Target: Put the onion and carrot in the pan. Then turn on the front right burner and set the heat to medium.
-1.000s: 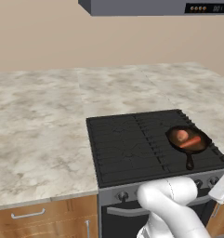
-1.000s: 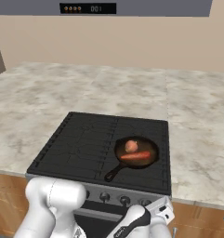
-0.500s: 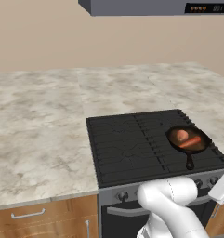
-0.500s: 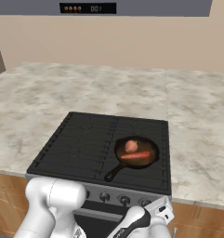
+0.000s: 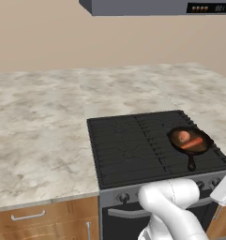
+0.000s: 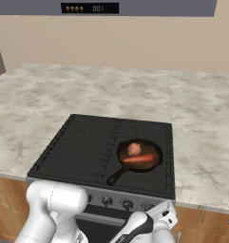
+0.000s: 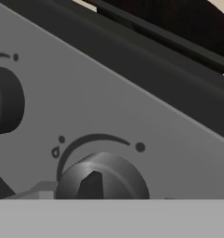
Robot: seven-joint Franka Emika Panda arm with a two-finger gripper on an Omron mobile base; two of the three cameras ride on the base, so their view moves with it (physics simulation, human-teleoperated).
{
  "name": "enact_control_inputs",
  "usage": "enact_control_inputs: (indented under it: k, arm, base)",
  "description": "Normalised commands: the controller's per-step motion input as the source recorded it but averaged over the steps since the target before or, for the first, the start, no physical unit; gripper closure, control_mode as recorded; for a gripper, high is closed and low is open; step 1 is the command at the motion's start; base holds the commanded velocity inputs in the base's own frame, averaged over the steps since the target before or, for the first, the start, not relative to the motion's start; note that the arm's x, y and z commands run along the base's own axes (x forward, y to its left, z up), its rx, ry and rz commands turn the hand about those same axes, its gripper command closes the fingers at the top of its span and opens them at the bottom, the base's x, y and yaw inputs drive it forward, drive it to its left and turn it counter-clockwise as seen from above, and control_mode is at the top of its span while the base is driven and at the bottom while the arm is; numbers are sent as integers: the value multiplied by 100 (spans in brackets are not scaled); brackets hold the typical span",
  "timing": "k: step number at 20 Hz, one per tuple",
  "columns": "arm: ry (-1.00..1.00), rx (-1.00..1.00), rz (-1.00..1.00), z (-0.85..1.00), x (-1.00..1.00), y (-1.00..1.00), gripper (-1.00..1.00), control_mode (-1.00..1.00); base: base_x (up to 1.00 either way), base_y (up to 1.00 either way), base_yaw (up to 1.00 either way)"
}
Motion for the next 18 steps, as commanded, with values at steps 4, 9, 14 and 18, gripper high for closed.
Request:
enact_control_inputs:
  k: [4,9,14,18]
  arm:
    - [9,-100,48,-52,-35,22,100,-100]
    - [7,-100,28,-30,-46,52,100,-100]
    - [-21,-100,6,-48,-52,97,100,-100]
    - [-43,-100,0,-59,-47,100,100,-100]
  base:
    - [0,0,0]
    - [0,0,0]
    - [0,0,0]
    - [0,0,0]
